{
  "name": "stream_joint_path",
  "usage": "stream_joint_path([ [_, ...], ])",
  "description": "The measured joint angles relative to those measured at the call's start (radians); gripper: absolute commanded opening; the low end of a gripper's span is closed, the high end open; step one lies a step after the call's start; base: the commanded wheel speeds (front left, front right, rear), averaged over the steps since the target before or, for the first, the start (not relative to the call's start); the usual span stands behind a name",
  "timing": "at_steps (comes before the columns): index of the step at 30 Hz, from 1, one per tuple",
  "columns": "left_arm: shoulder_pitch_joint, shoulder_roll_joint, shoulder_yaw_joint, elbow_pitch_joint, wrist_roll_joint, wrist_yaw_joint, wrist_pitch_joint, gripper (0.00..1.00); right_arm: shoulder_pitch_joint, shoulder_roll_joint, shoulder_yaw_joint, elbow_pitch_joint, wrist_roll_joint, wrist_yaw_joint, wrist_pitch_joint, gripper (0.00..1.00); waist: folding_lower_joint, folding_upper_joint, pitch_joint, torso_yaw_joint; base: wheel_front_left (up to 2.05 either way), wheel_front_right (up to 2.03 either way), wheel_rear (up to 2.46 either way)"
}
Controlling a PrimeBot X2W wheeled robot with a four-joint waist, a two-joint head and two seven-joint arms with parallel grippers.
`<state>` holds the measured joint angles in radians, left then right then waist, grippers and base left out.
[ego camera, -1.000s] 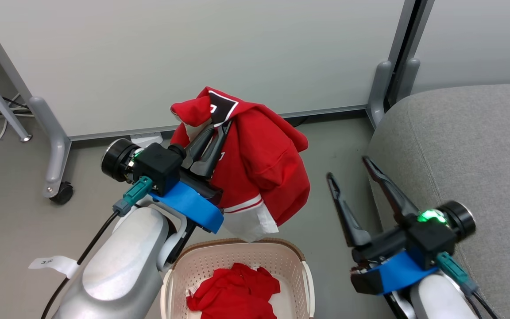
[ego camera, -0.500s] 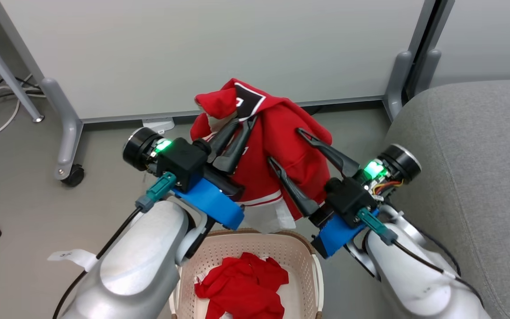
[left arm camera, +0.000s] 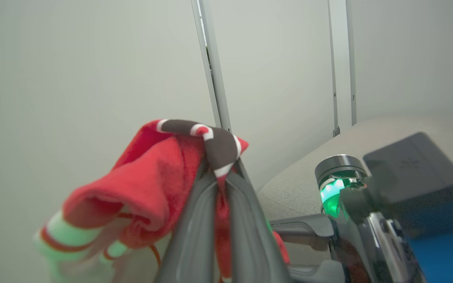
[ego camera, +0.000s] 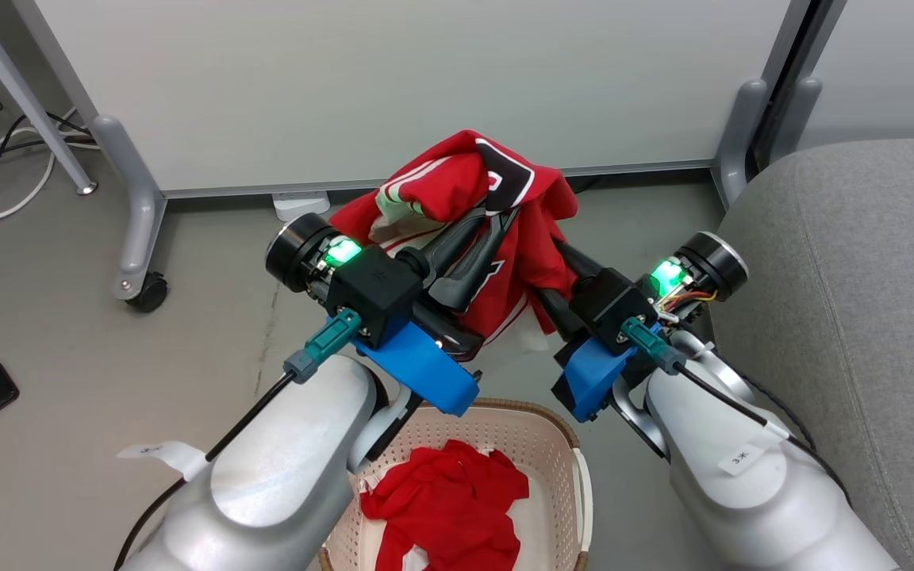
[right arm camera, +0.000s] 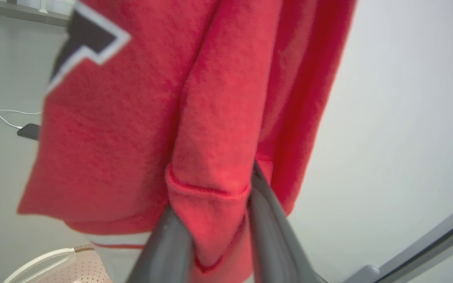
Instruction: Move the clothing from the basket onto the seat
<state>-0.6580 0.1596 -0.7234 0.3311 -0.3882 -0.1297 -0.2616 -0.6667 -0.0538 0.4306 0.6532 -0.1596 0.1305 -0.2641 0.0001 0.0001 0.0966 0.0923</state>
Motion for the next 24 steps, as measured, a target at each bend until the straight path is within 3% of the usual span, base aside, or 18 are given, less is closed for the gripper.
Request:
stream_joint_path([
  [24,-0.003,0.011,0.014,0.007,0.001,0.0,0.0,0.0,0.0,0.003,0.039,-0.037,0.085,0.0,0.0,0.0,-0.0001,0.0,0.009,0.002,0.0,0.0,0.0],
])
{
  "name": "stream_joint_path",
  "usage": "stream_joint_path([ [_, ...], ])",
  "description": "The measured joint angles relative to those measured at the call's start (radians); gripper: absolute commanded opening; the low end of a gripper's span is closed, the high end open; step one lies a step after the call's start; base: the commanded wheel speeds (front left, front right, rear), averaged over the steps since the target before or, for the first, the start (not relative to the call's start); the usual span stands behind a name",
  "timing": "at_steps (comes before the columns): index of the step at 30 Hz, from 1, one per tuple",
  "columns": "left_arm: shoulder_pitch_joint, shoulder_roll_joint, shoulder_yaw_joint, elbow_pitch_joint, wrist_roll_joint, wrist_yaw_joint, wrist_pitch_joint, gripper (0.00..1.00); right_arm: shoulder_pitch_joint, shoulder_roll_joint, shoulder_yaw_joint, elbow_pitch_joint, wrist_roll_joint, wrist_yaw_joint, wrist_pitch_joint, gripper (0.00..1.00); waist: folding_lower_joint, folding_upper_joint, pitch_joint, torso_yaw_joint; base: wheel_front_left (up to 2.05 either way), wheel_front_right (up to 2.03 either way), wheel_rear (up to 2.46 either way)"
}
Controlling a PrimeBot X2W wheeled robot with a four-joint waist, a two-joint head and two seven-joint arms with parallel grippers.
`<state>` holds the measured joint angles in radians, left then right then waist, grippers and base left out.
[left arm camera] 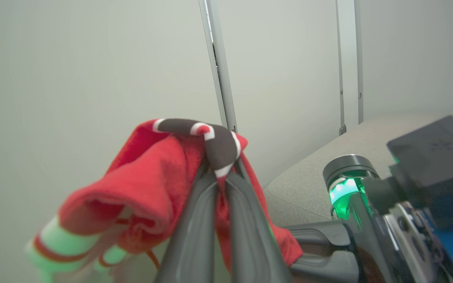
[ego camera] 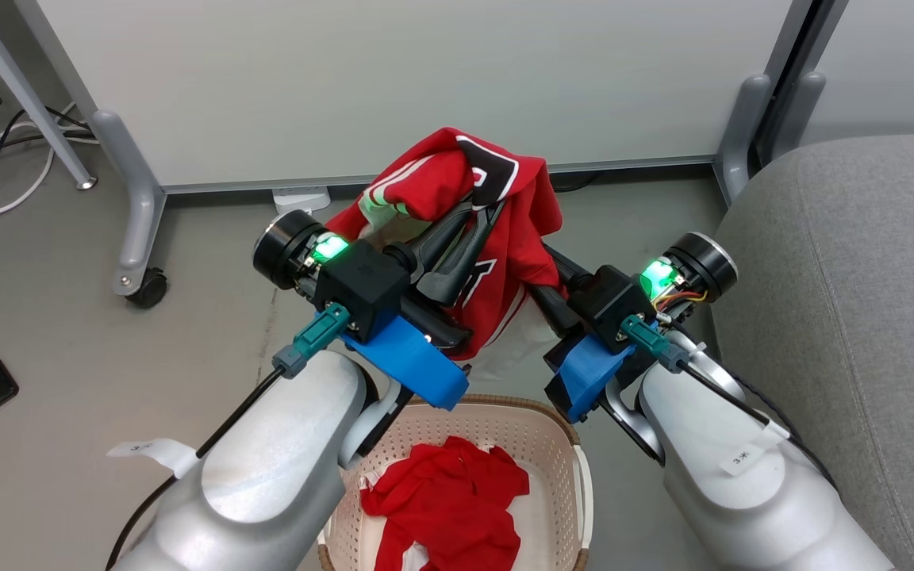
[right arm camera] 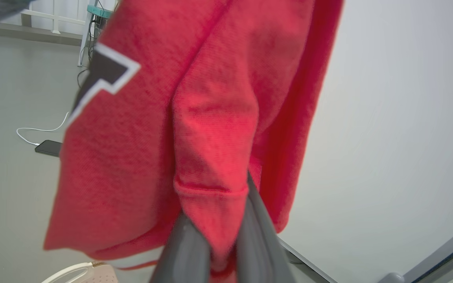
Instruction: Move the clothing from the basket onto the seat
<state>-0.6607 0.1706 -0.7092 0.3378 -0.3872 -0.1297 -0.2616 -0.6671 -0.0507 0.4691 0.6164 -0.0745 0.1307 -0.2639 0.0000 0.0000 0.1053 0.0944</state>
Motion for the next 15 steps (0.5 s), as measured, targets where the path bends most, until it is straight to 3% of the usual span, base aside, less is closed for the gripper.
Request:
stream_joint_path([
  [10,0.001,-0.002,0.005,0.016,-0.009,0.0,-0.001,0.0,0.002,0.0,-0.004,-0.004,0.02,0.0,0.0,0.0,0.0,0.0,0.001,-0.002,0.0,0.0,0.0],
  [11,0.005,-0.006,0.003,0.021,-0.028,0.0,-0.001,0.72,0.002,0.0,-0.011,-0.004,0.029,0.0,0.0,0.0,0.0,0.0,0.001,-0.002,0.0,0.0,0.0],
  [12,0.007,-0.005,0.002,0.023,-0.029,0.0,-0.001,1.0,0.004,0.0,-0.019,-0.004,0.036,0.0,0.0,0.0,0.0,0.0,0.002,-0.001,0.0,0.0,0.0],
  [15,0.007,-0.003,0.0,0.027,-0.021,0.0,-0.001,1.0,0.005,0.0,-0.046,-0.004,0.052,0.0,0.0,0.0,0.0,0.0,0.008,-0.001,0.0,0.0,0.0],
])
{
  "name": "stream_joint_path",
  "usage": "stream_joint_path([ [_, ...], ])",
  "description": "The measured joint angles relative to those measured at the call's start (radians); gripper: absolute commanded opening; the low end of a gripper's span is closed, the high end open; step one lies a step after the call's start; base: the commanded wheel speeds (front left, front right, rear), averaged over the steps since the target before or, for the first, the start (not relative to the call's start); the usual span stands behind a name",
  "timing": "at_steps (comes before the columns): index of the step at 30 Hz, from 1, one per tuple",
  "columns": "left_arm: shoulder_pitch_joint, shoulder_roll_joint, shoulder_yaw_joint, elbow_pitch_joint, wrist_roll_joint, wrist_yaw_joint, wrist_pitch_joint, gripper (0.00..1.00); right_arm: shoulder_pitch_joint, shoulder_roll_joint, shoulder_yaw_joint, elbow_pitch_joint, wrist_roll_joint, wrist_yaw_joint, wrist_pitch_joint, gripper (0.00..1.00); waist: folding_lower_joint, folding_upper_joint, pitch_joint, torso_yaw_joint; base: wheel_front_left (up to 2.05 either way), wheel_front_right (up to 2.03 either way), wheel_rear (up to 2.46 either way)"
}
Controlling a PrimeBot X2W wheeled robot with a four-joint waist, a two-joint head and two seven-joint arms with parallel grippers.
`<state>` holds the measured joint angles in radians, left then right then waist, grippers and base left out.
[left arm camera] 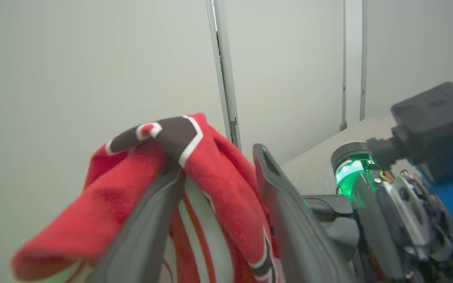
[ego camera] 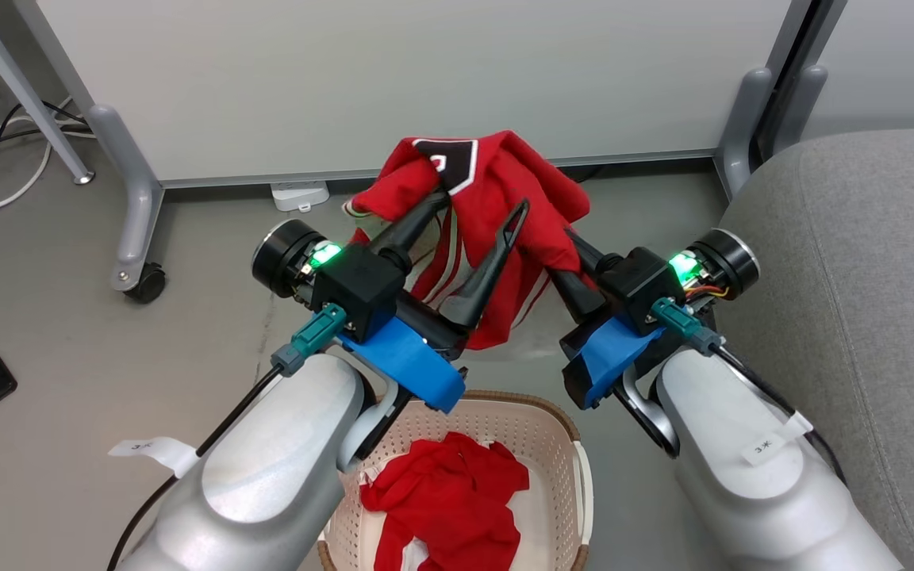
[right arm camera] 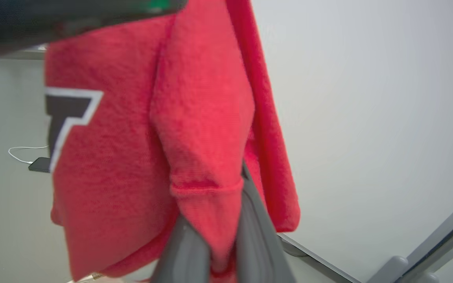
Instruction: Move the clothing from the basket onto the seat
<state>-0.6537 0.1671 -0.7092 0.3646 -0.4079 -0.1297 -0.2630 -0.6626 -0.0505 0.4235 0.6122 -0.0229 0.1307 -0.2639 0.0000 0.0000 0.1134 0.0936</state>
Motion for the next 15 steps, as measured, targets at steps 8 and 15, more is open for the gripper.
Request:
stream_joint_path([
  [8,0.016,0.011,0.01,0.004,0.005,0.0,0.0,1.0,0.01,0.0,-0.115,-0.005,0.002,0.0,0.0,0.0,0.0,0.0,0.025,-0.005,0.0,0.0,0.0],
  [15,0.039,0.024,0.038,0.0,0.032,0.0,0.0,1.0,0.04,0.0,-0.211,-0.042,-0.01,0.0,0.0,0.0,0.0,0.0,0.037,-0.032,0.0,0.0,0.0],
])
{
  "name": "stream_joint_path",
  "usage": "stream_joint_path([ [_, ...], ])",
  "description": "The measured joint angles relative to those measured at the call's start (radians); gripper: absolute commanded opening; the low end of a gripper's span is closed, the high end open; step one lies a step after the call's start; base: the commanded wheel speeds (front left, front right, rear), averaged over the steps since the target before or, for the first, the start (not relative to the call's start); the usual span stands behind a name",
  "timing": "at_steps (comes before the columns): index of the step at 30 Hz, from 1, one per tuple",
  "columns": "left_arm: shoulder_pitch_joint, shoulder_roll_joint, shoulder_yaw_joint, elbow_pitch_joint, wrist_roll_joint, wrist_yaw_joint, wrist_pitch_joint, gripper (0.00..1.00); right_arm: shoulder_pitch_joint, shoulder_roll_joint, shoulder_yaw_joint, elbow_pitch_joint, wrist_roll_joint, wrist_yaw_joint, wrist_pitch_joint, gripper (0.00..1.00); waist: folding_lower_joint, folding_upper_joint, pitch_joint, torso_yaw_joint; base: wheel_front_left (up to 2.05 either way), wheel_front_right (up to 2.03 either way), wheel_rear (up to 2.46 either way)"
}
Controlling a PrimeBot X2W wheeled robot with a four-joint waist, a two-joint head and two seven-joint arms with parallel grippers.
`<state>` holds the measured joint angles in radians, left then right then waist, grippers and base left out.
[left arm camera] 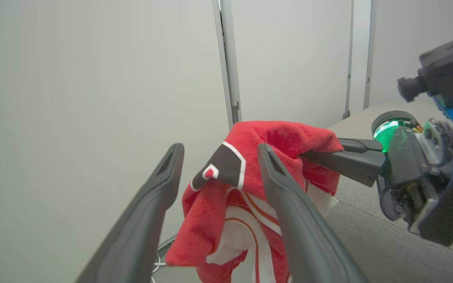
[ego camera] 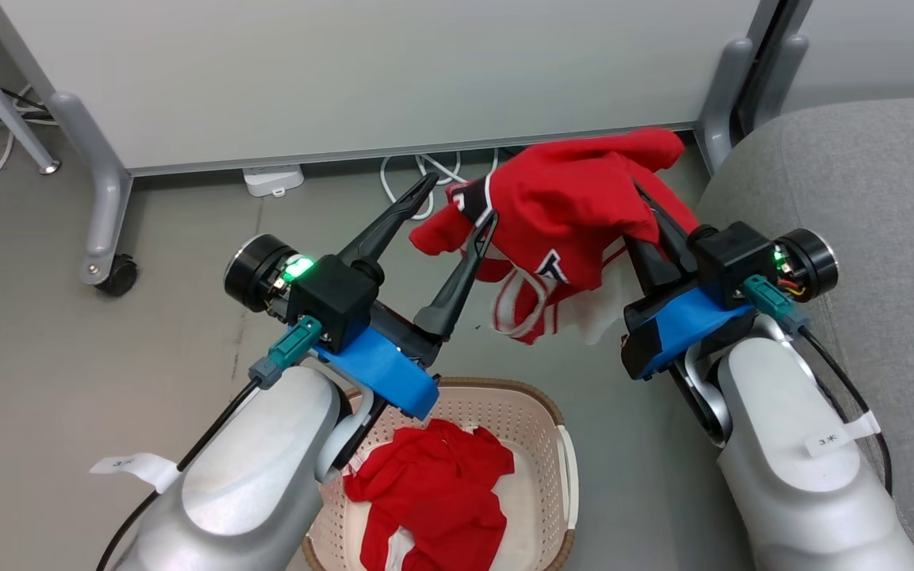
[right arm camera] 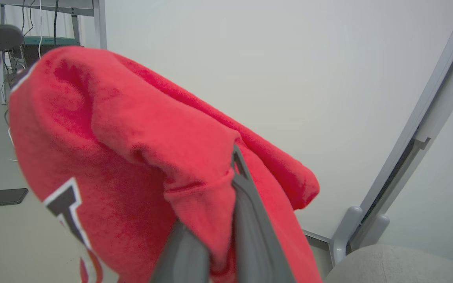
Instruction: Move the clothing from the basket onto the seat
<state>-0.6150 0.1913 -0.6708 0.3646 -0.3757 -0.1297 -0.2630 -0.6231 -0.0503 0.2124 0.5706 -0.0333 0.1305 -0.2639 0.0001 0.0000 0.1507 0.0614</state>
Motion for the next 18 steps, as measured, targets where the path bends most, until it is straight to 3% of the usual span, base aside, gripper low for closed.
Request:
stream_joint_path([
  [18,0.031,0.009,0.02,-0.036,0.055,0.0,0.0,1.0,0.122,0.0,-0.135,-0.16,-0.011,0.0,0.0,0.0,-0.0001,0.0,0.037,-0.187,0.0,0.0,0.0],
])
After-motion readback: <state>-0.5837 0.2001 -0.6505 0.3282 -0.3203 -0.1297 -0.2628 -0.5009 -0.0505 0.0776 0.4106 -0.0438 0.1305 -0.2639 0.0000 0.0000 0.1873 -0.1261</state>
